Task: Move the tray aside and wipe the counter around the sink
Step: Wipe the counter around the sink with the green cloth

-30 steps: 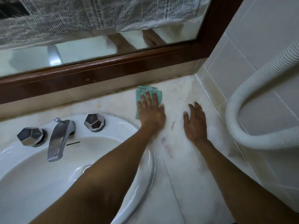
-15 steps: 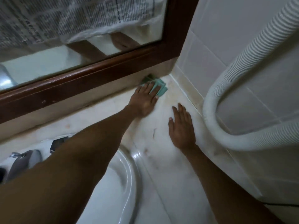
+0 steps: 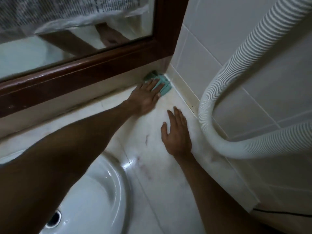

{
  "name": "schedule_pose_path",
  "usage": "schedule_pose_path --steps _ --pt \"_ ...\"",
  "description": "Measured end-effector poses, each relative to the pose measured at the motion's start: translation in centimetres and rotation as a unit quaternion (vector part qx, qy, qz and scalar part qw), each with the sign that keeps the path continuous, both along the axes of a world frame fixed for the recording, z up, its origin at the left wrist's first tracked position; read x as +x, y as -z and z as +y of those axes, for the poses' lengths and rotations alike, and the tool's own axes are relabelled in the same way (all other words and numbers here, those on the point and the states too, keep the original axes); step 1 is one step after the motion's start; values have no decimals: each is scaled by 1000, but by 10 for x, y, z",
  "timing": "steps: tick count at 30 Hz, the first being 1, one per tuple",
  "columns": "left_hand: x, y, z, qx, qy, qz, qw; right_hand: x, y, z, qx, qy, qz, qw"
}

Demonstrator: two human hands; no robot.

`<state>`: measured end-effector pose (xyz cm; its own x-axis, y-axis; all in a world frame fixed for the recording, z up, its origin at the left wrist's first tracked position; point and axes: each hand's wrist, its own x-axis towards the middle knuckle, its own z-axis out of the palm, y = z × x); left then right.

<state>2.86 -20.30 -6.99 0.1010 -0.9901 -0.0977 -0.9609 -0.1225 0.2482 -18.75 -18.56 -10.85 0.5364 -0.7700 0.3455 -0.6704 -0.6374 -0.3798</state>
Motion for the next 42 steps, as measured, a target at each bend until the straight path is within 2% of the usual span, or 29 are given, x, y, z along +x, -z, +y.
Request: schedule_pose_path --steps 5,9,13,14,16,19,22,26,28,30,33,37,42 --pt "-33 8 -28 8 -72 -3 997 -9 1 1 14 6 -16 1000" --pt "-66 14 16 -12 53 9 998 -41 -4 22 30 48 -13 998" --pt "-45 6 26 -14 163 7 986 -64 -12 30 57 47 27 997" --pt "-38 3 20 -9 154 7 988 -67 -13 29 64 45 33 996" --pt "-41 1 9 -1 72 12 997 -71 -14 30 66 47 39 996" --pt "-93 6 6 -2 -59 20 998 -74 -14 33 65 63 29 995" --pt "-125 7 15 2 -22 19 1000 -78 -16 36 51 115 26 992" --pt "-112 11 24 -11 90 -6 996 -81 -21 37 17 159 41 986" --pt "-102 12 20 -21 111 -26 993 -77 -20 36 23 168 47 984" --pt "-88 9 10 -15 91 -45 995 -73 -18 36 28 177 46 983" --pt "-49 -5 -9 -8 9 -78 997 -67 -15 34 25 175 46 983" --pt "-3 -14 -27 46 -61 -72 994 -61 -15 30 44 157 41 986" --pt "-66 11 7 -1 -84 -24 996 -53 -18 19 57 108 38 992"
